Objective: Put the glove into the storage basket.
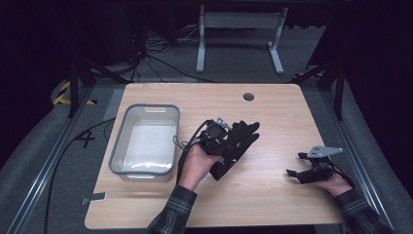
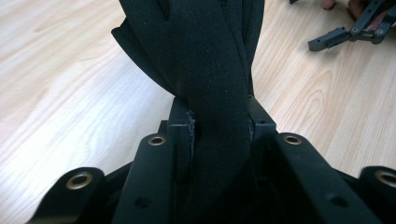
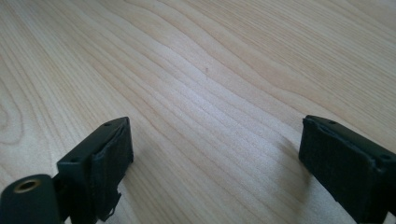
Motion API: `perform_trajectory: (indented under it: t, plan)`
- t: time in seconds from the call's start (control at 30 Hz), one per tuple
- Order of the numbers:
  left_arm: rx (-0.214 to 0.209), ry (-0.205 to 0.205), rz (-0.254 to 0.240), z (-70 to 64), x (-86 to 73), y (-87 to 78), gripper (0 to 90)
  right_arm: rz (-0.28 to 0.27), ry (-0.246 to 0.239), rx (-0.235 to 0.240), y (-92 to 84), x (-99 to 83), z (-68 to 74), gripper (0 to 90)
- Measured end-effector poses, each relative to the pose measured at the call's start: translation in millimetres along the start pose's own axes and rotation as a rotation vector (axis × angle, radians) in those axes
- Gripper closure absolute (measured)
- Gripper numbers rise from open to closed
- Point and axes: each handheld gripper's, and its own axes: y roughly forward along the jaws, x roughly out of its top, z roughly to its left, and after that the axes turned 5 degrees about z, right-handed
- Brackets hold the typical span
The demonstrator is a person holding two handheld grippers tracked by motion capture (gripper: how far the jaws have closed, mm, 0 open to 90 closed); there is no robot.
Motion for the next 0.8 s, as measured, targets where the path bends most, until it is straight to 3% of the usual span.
perform_trajectory:
  t: [0.57,0.8]
  plan:
    - [0.105,-0.091,-0.067,37.2,-22.9,-66.6,70.9,-0.001,0.001,0.001,0.1,0.0,0.0,10.4]
    - [0.153,-0.168,-0.093,59.6,-44.2,-90.6,70.8,-0.001,0.002,0.001,0.0,0.0,-0.1,10.4]
